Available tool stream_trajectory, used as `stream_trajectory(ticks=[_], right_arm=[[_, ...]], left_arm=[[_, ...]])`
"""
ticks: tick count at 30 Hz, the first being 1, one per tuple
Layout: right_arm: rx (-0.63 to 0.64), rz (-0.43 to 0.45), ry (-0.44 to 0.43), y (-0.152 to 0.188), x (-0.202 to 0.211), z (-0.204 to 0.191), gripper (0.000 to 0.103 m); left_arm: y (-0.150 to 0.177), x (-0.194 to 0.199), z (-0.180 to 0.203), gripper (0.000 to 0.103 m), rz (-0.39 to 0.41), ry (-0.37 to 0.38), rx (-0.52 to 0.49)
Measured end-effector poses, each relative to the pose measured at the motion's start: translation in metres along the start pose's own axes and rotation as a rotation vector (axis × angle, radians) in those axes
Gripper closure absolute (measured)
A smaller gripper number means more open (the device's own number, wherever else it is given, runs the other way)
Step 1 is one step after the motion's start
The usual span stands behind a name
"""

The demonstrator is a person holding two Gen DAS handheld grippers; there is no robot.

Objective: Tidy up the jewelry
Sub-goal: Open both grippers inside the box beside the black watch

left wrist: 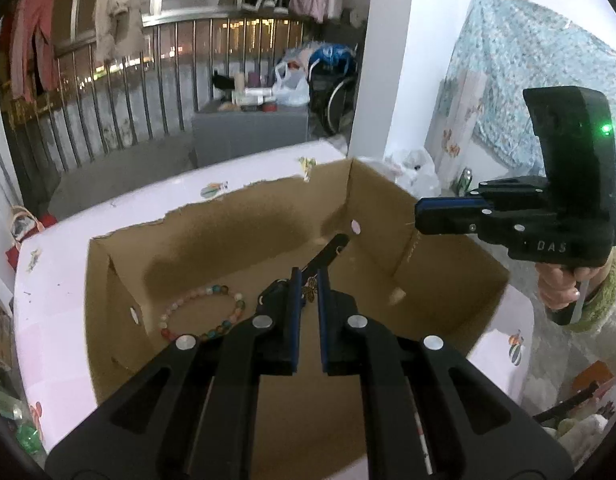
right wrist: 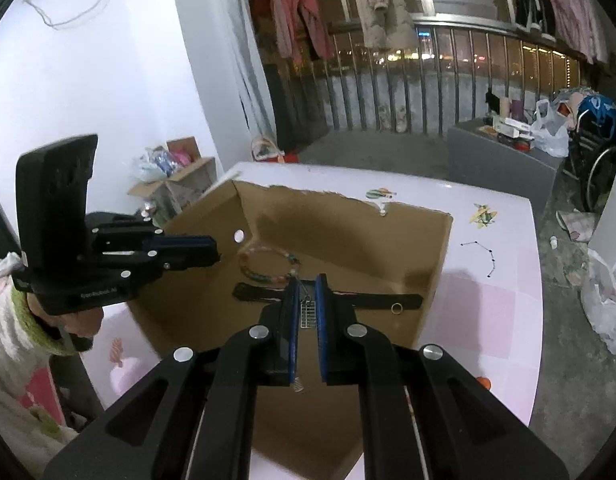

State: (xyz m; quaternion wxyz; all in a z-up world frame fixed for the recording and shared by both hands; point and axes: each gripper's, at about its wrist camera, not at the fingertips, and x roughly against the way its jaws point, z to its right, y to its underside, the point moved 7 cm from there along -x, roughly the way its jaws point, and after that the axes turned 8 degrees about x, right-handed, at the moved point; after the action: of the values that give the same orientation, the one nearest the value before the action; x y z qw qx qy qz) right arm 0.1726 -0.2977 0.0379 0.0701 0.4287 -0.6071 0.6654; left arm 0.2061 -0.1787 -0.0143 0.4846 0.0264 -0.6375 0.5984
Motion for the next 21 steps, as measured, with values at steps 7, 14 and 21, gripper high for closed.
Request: stream_trajectory(ticks=[7,14,21], right_arm=[[-0.002,-0.033,0.026,-0.002,-0.015,0.01,0.093],[-0.021,-0.004,0.032,-0.003,-0.007,0.016,0.083],[-0.022,0.02,0.055,-0.005,0.006,0.016,0.079]], left_arm=[[-0.006,-0.022,-0.006,0.085,-0.048,-0.028,0.007],[-0.003,-0.018,-0.009,0.074,-0.042,-0.038,0.01],[-0.002,-0.005,-0.007,0.074,-0.017,-0.057,0.0]])
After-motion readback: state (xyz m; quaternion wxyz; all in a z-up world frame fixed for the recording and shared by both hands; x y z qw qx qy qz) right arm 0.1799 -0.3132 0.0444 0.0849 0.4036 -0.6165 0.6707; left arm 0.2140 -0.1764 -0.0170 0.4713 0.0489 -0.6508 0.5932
